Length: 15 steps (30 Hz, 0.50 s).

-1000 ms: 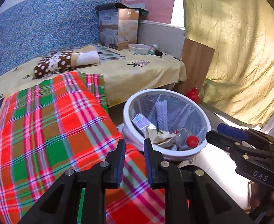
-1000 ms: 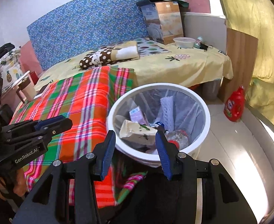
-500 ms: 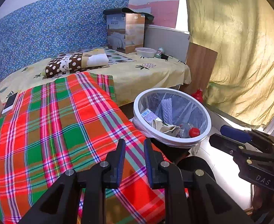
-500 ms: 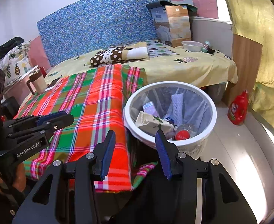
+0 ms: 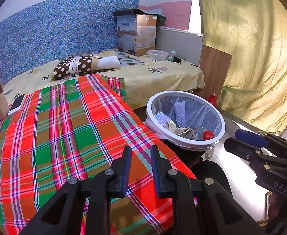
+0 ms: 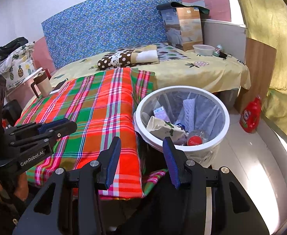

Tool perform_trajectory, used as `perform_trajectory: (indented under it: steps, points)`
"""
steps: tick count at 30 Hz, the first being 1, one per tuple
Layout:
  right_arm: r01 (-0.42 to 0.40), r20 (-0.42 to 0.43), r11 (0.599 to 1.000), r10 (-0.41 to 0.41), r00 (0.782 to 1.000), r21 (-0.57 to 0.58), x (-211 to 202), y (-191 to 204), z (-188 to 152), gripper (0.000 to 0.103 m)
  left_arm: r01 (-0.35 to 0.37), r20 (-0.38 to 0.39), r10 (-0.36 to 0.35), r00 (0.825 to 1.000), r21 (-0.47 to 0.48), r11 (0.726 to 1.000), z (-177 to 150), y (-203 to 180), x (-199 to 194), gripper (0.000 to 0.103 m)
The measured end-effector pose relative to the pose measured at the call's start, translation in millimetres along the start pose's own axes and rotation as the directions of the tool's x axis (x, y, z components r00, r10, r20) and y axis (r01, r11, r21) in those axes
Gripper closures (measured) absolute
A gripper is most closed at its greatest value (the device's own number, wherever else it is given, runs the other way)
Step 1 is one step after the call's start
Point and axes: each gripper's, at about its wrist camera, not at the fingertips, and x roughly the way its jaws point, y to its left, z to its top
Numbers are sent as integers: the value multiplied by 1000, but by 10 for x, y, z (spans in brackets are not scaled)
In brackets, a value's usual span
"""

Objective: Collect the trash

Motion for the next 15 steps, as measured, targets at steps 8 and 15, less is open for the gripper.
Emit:
perform_trajectory:
  steps: [8, 15]
  points:
    - [0, 0, 1000, 0, 1000, 0, -1, 7, -1, 56, -5, -1, 5, 1000, 1, 1000, -13, -1, 11, 83]
    - [-2, 0, 1000, 2, 1000, -1, 3, 12, -2, 56, -3, -2, 3, 1000, -1, 1000, -14, 3, 7, 83]
